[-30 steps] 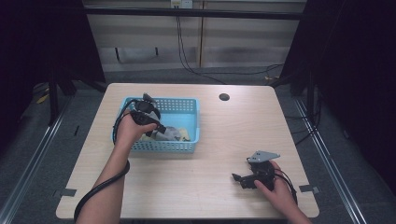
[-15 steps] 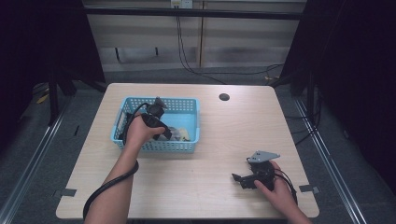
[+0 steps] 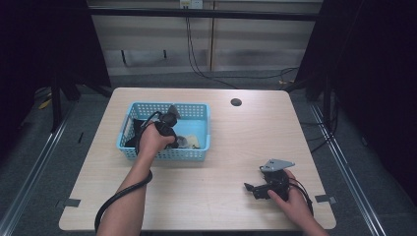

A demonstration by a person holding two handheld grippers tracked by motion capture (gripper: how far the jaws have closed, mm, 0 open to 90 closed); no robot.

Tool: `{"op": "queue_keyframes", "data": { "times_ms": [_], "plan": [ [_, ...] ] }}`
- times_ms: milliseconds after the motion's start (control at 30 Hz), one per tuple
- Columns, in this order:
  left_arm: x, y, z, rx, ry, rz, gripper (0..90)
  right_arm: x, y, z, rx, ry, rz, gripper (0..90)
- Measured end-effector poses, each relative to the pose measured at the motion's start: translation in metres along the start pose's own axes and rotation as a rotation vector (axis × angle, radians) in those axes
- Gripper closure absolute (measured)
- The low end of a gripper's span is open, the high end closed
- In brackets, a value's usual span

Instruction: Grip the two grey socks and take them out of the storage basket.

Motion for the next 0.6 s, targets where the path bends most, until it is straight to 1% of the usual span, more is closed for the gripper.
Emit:
{"op": "queue_keyframes", "data": {
  "times_ms": [67,100,133,167,200,233,300,333,400,600],
  "plan": [
    [-0.001,0.002,-0.008,-0.016,-0.006,-0.004,82.4,0.0,0.0,0.0,0.0,0.0,-0.001,11.0],
    [-0.001,0.002,-0.008,-0.016,-0.006,-0.004,82.4,0.0,0.0,0.0,-0.001,0.0,-0.003,11.0],
    [-0.001,0.005,-0.016,-0.031,-0.012,-0.006,82.5,0.0,0.0,0.0,-0.001,0.0,-0.003,10.9],
    [-0.001,0.005,-0.016,-0.031,-0.012,-0.006,82.5,0.0,0.0,0.0,-0.002,0.001,-0.004,11.0],
    [-0.002,0.007,-0.025,-0.041,-0.016,0.003,82.5,0.0,0.0,0.0,-0.001,0.001,-0.003,11.0],
    [-0.002,0.008,-0.03,-0.049,-0.017,0.006,82.5,0.0,0.0,0.0,0.0,0.0,0.0,11.0],
    [-0.002,0.011,-0.039,-0.06,-0.018,0.005,82.5,0.0,0.0,0.0,0.0,0.0,0.0,10.9],
    [-0.002,0.012,-0.043,-0.065,-0.023,0.012,82.5,0.0,0.0,0.0,-0.001,0.0,-0.003,11.0],
    [-0.001,0.014,-0.051,-0.078,-0.025,0.008,82.5,0.0,0.0,0.0,0.0,0.0,0.0,11.0],
    [0.002,0.018,-0.073,-0.096,-0.025,0.019,82.6,0.0,0.0,0.0,-0.002,0.0,0.001,10.9]
  ]
}}
Point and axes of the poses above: each handheld gripper's, and its own axes: z roughly forward along the jaws, y roughly out of its top, x roughly to its left, the point moved 9 cm from there along z, roughly forward along the jaws, and after that the axes turned 12 degrees about y, right-handed, at the moved point
